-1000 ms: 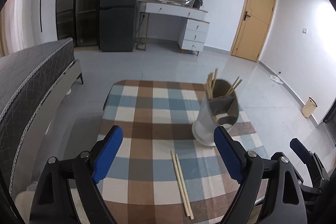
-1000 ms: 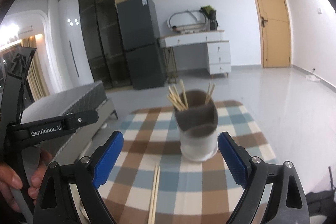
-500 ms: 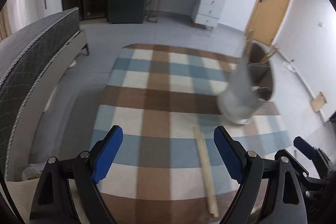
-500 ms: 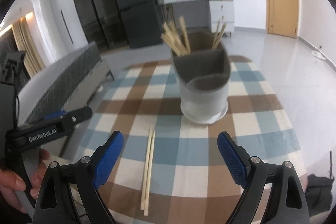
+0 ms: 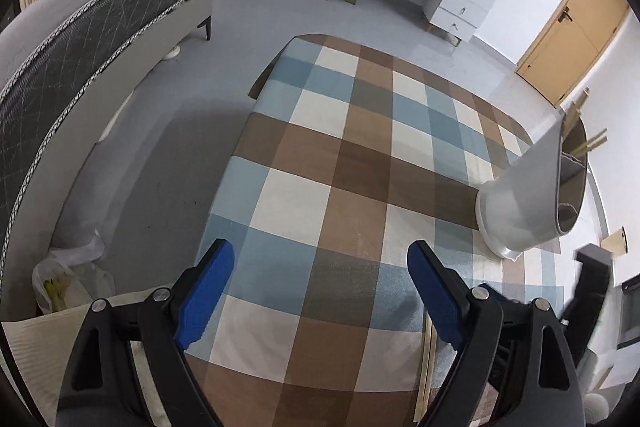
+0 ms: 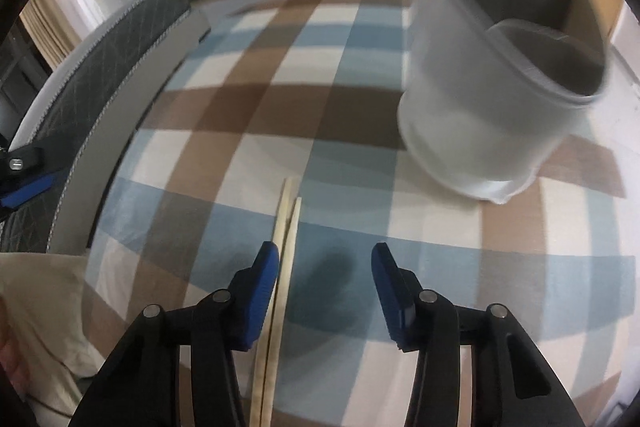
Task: Organize utensils
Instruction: 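Lower both open tools toward the last chopsticks on the cloth, then close the right tool on one chopstick while the left tool closes on another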
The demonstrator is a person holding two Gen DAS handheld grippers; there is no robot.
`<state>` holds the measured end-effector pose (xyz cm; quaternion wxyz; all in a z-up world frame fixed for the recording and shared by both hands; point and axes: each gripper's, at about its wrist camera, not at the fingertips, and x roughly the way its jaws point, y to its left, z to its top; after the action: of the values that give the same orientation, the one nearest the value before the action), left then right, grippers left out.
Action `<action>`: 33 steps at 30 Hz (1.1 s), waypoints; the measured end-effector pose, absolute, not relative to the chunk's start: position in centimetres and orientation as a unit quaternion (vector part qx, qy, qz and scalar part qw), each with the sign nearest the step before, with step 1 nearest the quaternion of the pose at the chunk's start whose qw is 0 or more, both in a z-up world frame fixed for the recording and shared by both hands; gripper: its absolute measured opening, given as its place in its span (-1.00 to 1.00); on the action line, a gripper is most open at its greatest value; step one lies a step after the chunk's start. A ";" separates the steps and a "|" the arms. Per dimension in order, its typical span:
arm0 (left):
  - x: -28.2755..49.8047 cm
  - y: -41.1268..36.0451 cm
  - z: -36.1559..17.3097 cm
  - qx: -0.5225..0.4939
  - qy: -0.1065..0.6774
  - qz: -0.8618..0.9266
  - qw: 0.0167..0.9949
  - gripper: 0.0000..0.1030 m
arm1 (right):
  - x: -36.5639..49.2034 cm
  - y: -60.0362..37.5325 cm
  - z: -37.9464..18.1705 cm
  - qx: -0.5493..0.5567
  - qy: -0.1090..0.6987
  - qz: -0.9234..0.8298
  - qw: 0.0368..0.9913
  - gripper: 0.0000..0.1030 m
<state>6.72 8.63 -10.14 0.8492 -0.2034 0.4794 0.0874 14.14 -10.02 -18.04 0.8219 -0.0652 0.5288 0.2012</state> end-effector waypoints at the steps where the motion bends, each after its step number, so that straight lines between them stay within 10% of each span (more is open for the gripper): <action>1: 6.8 8.7 -10.1 -0.204 0.480 0.091 0.849 0.65 | 14.3 -9.8 -18.3 -0.070 0.532 0.209 0.818 -0.10; 10: 7.1 9.4 -10.5 -0.226 0.489 0.090 0.837 0.65 | 14.4 -9.4 -19.0 -0.113 0.537 0.199 0.812 -0.58; 33: 7.5 9.9 -12.4 -0.209 0.508 0.125 0.826 0.65 | 14.8 -9.5 -16.4 -0.067 0.498 0.230 0.833 -0.93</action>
<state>7.47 9.86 -12.36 0.8264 -0.2090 0.5078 0.1246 14.78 -9.48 -16.36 0.8333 -0.0668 0.4982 0.2301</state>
